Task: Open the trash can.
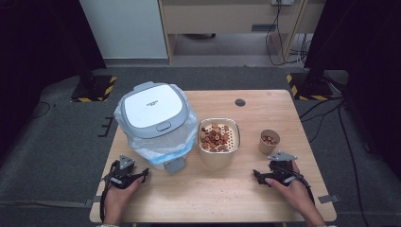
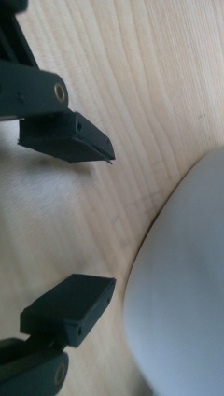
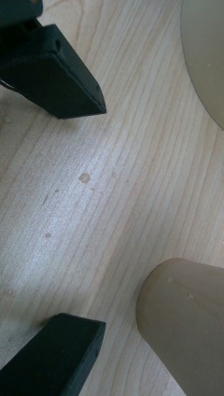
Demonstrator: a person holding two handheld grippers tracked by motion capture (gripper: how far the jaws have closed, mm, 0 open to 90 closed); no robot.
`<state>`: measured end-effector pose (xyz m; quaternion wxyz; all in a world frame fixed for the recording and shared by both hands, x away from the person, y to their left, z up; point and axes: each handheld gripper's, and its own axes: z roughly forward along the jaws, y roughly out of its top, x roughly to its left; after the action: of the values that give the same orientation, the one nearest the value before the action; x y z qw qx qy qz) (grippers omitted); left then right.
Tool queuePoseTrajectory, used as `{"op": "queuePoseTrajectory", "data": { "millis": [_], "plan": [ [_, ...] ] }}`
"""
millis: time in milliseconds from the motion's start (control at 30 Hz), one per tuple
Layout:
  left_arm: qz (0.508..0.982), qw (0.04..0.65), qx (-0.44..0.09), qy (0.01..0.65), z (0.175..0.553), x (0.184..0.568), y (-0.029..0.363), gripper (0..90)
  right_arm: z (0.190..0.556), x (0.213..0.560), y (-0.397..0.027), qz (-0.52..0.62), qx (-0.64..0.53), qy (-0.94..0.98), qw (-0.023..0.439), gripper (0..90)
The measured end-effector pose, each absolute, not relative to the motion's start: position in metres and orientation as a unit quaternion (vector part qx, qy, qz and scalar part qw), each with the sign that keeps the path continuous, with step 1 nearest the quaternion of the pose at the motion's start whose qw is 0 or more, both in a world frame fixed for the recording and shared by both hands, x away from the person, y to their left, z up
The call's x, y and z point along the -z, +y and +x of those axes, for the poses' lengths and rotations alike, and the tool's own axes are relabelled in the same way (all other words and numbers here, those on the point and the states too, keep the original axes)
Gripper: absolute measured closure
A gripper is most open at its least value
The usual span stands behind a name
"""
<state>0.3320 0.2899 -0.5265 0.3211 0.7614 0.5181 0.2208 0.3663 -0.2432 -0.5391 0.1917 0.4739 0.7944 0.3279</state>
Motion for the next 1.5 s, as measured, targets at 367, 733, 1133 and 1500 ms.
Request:
{"op": "queuePoseTrajectory", "data": {
  "millis": [367,733,1133,1500],
  "plan": [
    [0.753,0.356,-0.236,0.5,0.3,0.502,0.282,65.0,0.364,0.539,-0.245,0.474,-0.328,0.794,0.191,0.6],
    [0.773,0.402,-0.228,0.434,0.278,0.486,0.244,83.2,0.363,0.539,-0.246,0.472,-0.328,0.795,0.192,0.6],
    [0.797,0.401,-0.232,0.388,0.297,0.491,0.202,89.5,0.363,0.539,-0.246,0.472,-0.328,0.796,0.192,0.6],
    [0.819,0.367,-0.259,0.356,0.324,0.502,0.179,89.6,0.363,0.539,-0.246,0.47,-0.328,0.796,0.192,0.6]
  ]
}}
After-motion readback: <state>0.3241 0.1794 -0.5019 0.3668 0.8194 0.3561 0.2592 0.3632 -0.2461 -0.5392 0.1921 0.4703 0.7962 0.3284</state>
